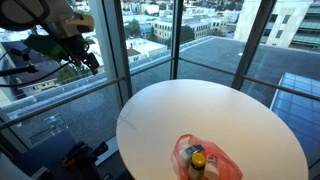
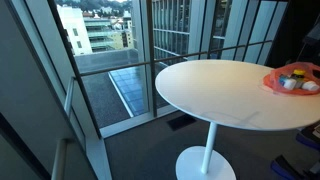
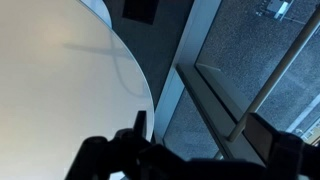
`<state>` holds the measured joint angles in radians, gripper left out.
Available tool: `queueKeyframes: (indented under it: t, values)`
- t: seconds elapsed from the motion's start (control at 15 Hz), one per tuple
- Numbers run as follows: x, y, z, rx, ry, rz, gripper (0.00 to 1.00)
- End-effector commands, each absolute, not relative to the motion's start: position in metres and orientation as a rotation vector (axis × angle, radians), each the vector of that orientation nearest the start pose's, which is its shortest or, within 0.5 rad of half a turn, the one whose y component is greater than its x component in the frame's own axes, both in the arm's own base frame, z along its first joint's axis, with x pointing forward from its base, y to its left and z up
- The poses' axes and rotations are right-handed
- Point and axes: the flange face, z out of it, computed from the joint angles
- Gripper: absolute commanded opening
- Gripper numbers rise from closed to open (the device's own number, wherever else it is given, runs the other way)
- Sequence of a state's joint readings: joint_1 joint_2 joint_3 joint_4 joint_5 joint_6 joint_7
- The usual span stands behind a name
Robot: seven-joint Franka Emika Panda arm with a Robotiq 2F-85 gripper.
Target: Remove the yellow and brown bottle from the plastic bag and place it on the table
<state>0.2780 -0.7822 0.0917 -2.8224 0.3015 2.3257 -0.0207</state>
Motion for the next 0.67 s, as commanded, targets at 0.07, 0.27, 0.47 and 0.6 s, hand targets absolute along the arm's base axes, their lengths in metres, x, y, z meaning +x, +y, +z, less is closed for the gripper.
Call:
queueKeyframes:
  t: [0.07, 0.27, 0.47, 0.6]
  values:
    - [0.307, 0.122, 0.431, -2.884, -0.283, -0.348, 1.00]
    - [0.307, 0.122, 0.429, -2.887, -0.283, -0.338, 1.00]
    - [0.316, 0.117, 0.439, -2.922, -0.259, -0.358, 1.00]
    - [0.325, 0.111, 0.448, -2.951, -0.243, -0.390, 1.00]
